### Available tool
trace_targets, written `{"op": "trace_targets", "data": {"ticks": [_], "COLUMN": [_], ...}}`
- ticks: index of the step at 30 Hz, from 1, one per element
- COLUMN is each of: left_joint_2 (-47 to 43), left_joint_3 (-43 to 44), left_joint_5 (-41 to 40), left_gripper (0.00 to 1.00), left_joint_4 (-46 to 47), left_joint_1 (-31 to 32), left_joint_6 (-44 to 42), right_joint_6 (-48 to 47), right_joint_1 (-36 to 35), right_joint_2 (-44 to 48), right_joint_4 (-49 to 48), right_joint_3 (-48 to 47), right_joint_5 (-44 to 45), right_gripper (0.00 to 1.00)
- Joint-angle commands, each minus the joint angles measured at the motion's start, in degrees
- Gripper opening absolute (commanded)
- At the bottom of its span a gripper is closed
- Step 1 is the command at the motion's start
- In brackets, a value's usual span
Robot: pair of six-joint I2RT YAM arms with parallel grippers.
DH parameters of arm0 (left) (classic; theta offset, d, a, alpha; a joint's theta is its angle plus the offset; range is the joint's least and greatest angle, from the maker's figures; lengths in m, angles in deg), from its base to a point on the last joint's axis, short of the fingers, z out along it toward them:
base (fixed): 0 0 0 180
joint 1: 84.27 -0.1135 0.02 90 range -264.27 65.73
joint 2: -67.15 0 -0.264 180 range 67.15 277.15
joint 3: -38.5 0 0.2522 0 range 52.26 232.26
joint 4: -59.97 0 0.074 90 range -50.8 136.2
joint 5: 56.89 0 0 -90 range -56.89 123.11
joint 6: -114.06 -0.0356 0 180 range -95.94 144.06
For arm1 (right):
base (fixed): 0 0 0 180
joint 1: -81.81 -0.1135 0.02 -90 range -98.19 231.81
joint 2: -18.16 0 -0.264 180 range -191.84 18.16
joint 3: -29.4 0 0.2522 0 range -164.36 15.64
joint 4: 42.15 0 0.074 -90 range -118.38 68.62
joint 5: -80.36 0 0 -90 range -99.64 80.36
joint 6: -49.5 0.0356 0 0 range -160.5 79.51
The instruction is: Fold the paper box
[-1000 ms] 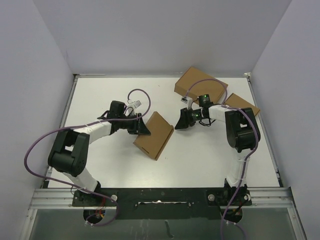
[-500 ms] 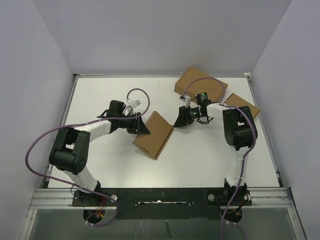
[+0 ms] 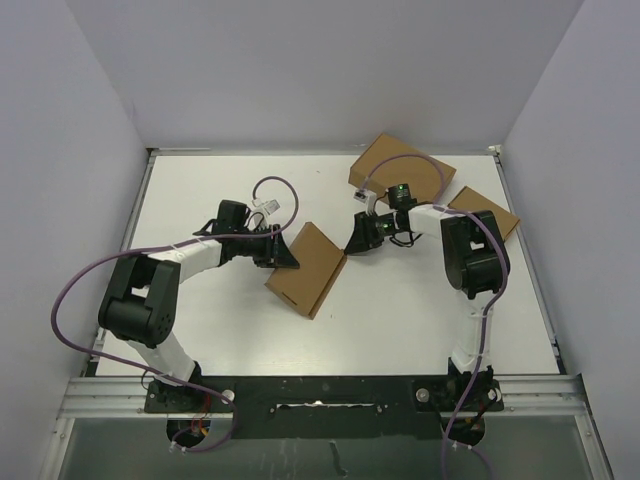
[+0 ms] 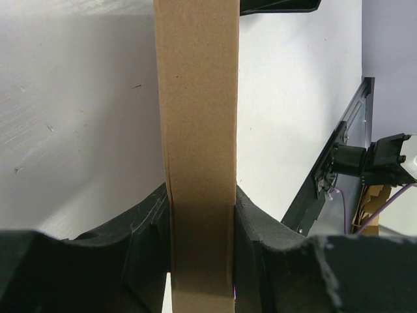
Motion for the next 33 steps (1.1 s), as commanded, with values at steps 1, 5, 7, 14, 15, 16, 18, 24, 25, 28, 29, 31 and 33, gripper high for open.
{"op": "trace_targets", "data": {"ticks": [1,5,7,14,15,16,18,24,25,28,29,31,33], "left_joint_2": [2.2,2.6,2.7,2.7,2.7,2.8,2.9,3.0,3.0,3.0,3.0,3.2,3.5], "left_joint_3": [2.5,2.6,2.6,2.5,2.5,2.4,2.3,1.7,1.6,1.1,1.0,0.8,0.9], "left_joint_5": [0.3,0.4,0.4,0.4,0.3,0.2,-0.1,-0.6,-0.6,-0.5,-0.2,1.0,2.0], "left_gripper": [0.24,0.24,0.24,0.25,0.25,0.25,0.24,0.24,0.24,0.24,0.24,0.26,0.29], "left_joint_4": [-0.6,-0.7,-0.6,-0.6,-0.5,-0.5,-0.3,0.6,0.7,1.4,1.8,2.7,3.5], "left_joint_1": [-0.6,-0.7,-0.7,-0.9,-1.0,-1.1,-1.3,-1.6,-1.7,-2.0,-2.1,-2.3,-2.4], "left_joint_6": [-1.1,-1.0,-1.0,-0.7,-0.6,-0.4,-0.1,0.7,0.8,1.3,1.5,2.1,2.7], "right_joint_6": [-0.4,-0.6,-0.9,-1.7,-1.8,-1.9,-1.9,-1.7,-1.7,-1.7,-1.7,-1.5,-1.3], "right_joint_1": [-0.7,-1.0,-1.1,-1.4,-1.3,-1.3,-1.4,-1.3,-1.3,-1.4,-1.4,-1.3,-1.3], "right_joint_2": [-0.2,-0.6,-0.7,-0.8,-0.6,-0.5,-0.2,1.0,1.2,1.9,2.1,2.3,2.6], "right_joint_4": [-0.2,-0.1,0.0,1.3,1.3,1.2,0.6,-1.2,-1.4,-2.5,-2.7,-2.9,-3.2], "right_joint_3": [-1.9,-2.1,-2.2,-2.8,-2.7,-2.5,-1.9,0.0,0.3,1.4,1.6,2.1,2.4], "right_joint_5": [-1.2,-1.8,-2.0,-1.4,-1.3,-1.2,-1.3,-1.4,-1.4,-1.7,-1.9,-2.1,-1.9], "right_gripper": [0.26,0.25,0.24,0.11,0.11,0.10,0.08,0.01,0.01,0.00,0.00,0.00,0.00]}}
